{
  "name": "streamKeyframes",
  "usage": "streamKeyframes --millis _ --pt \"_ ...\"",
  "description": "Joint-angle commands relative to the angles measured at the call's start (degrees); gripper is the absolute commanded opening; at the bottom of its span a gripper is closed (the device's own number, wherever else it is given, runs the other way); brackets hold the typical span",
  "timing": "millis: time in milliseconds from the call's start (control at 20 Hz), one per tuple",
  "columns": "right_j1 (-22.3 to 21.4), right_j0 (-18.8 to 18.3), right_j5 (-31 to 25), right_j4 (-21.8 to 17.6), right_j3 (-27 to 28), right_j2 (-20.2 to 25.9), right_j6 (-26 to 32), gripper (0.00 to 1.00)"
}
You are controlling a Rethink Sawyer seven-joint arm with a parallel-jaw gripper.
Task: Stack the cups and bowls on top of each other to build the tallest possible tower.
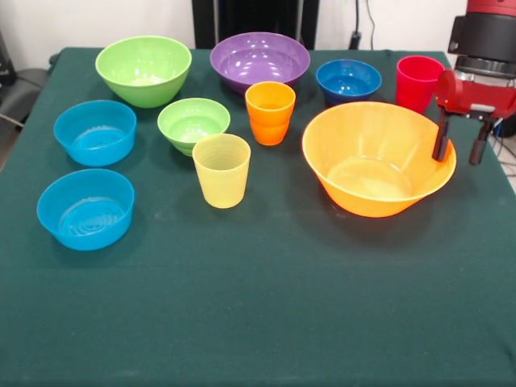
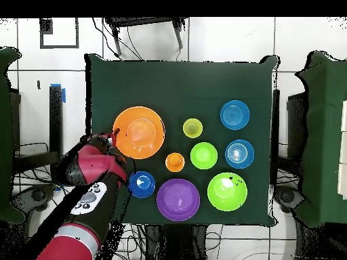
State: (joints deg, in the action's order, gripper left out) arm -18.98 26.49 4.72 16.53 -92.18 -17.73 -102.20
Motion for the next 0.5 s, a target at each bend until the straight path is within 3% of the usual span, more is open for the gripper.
streamKeyframes --millis 50,500 --pt "2.5 1.6 -7.3 3.8 2.2 1.2 -10.4 1.00" --pt "4.3 4.3 -7.2 6.4 2.9 -2.4 -10.7 1.00"
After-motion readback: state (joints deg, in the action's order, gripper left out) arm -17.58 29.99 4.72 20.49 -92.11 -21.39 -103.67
